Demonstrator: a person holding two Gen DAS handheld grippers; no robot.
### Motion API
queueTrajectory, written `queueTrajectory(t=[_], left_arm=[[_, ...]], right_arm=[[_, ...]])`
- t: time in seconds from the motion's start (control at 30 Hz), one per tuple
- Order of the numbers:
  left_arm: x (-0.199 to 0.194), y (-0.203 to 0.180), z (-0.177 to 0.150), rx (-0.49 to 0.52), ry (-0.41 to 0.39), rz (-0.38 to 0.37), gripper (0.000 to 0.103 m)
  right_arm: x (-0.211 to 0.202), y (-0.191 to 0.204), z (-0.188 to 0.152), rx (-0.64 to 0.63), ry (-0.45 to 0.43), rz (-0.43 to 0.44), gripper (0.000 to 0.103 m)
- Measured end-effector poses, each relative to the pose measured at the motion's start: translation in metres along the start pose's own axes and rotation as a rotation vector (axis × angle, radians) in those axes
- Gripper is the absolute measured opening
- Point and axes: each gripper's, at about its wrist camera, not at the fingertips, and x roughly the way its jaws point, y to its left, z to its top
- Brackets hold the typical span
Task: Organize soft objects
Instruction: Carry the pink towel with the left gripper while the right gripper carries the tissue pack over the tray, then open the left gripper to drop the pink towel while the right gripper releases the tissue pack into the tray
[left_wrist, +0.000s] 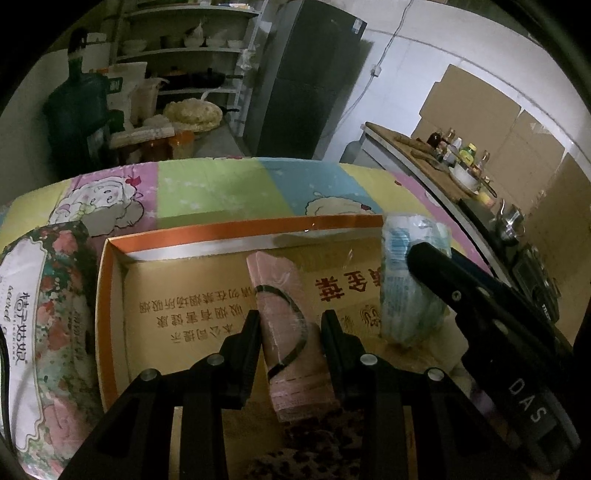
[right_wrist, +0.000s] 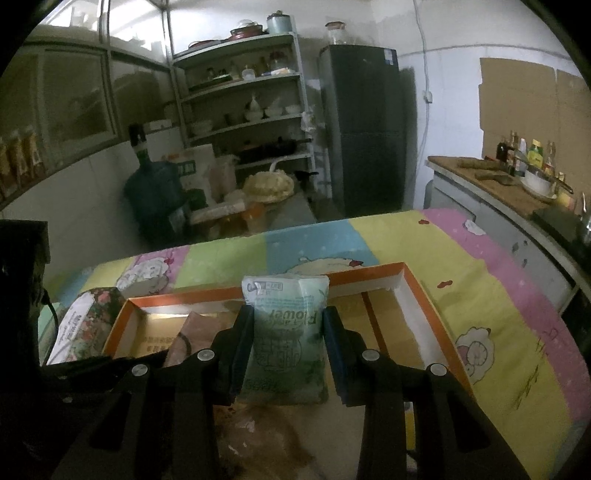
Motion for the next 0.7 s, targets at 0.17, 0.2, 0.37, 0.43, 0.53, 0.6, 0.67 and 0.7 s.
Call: queueTrajectory(t=[0.17, 0.2, 0.37, 0.43, 0.53, 0.6, 0.67, 0.7], left_arm=[[0.002, 0.000, 0.002, -0.001, 0.008, 0.000, 0.034], [0.002, 0.000, 0.002, -0.002, 0.009, 0.001, 0.034], [0.002, 0.000, 0.003, -0.001, 0.000, 0.003, 0.035], [0.002, 0.000, 0.003, 0.001, -0.006, 0.005, 0.037], [0.002, 0.000, 0.002, 0.000, -0.007, 0.006, 0.046], [0.001, 0.000, 0.002, -0.004, -0.011, 0.003, 0.053], [-0.001, 0.001, 0.003, -0.008, -0.020, 0.005, 0.060], [-0.002, 0.001, 0.003, -0.008, -0.024, 0.005, 0.061]], right_arm=[[0.002, -0.001, 0.001, 0.003, 0.012, 0.002, 0.039], [0.002, 0.000, 0.001, 0.003, 0.014, 0.002, 0.039], [0.004, -0.003, 0.001, 0.014, 0.025, 0.010, 0.041], [0.004, -0.004, 0.001, 0.020, 0.027, 0.016, 0.041], [0.004, -0.006, 0.000, 0.026, 0.028, 0.022, 0.042], [0.004, -0.007, 0.000, 0.031, 0.024, 0.026, 0.044], [0.002, -0.009, 0.000, 0.041, 0.018, 0.029, 0.055], [0.000, -0.010, 0.000, 0.051, 0.010, 0.032, 0.057]])
